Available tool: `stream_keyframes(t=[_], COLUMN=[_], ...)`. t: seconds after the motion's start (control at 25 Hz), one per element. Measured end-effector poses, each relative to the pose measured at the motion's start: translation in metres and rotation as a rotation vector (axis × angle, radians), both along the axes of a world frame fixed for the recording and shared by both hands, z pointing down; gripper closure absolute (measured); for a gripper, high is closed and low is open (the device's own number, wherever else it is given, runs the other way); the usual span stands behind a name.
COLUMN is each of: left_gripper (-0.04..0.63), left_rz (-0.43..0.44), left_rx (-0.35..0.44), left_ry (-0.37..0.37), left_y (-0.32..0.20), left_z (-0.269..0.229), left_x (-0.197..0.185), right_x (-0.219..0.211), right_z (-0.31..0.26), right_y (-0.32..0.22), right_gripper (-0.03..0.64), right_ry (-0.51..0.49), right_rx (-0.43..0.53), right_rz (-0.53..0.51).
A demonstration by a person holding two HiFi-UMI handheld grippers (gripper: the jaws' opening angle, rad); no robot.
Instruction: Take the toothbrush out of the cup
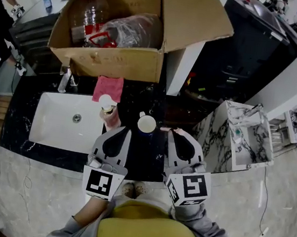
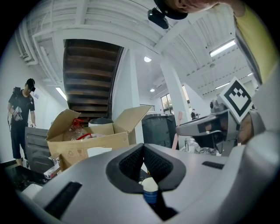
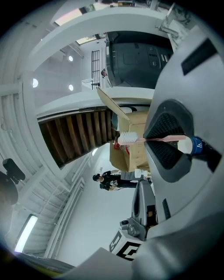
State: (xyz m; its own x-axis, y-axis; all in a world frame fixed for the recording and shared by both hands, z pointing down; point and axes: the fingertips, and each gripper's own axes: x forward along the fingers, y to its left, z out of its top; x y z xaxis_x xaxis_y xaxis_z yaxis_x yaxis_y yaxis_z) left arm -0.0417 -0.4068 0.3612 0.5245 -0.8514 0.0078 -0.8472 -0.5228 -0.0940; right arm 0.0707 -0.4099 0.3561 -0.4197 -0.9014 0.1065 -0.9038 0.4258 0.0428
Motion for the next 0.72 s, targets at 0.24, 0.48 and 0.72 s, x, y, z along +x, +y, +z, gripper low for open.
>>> stream_keyframes(t=[0.24, 0.48, 0.72], left_gripper=[0.595, 0.595, 0.595], left_rz=[-0.010, -0.026, -0.046], left_rx=[0.005, 0.011, 0.020], left_ry=[0.001, -0.002, -0.002], left_y=[0.001, 0.005, 0.010], left_z=[-0.002, -0.002, -0.005], left_x=[0.003, 0.007, 0.012], right_x=[0.003, 0.007, 0.012], right_z=[0.004, 0.003, 0.003], right_y=[0.000, 0.002, 0.005], right_gripper=[0.584, 0.584, 0.584], right_ry=[-0.008, -0.014, -0.025], right_rx=[-0.013, -0.003, 0.000], right_rz=[-0.011, -0.032, -0.049])
